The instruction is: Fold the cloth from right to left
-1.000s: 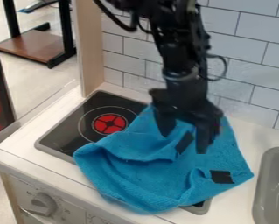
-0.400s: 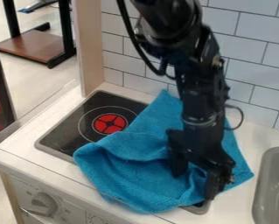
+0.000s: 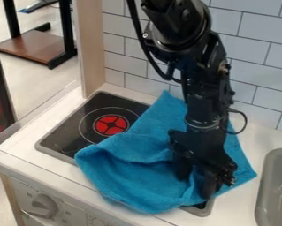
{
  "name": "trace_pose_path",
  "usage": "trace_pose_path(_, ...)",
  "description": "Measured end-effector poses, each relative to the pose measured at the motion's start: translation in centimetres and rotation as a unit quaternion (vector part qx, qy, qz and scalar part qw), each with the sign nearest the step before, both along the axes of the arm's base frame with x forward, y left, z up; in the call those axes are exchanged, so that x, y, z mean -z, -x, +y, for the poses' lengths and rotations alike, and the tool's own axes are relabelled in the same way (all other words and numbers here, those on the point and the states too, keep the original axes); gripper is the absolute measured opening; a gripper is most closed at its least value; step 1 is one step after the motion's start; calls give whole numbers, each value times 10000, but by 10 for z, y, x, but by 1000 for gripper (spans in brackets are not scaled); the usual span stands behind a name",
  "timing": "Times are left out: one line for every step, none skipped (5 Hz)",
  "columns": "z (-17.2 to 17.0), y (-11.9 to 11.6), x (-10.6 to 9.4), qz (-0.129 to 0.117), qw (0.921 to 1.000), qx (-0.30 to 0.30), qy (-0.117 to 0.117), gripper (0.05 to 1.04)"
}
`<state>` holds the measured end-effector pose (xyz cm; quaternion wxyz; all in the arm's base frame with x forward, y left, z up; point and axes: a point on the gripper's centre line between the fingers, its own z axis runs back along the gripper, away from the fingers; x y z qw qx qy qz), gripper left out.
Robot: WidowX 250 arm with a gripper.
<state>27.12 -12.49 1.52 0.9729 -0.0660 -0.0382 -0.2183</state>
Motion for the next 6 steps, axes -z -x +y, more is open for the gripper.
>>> trace_pose_path(0, 0, 0, -16, 10000, 27, 16, 388)
trace_pose_path(-3, 1, 0, -1, 9999, 60, 103, 188)
trace_pose_path(-5, 3, -4, 25, 9998, 102, 177, 74)
trace_pose_path(-6, 2, -24, -166, 9993, 163, 304, 50)
trace_pose_path(2, -11, -46, -410, 9982, 1, 447, 50)
trace_pose_path(41, -31, -58, -592, 9940, -740, 550, 50)
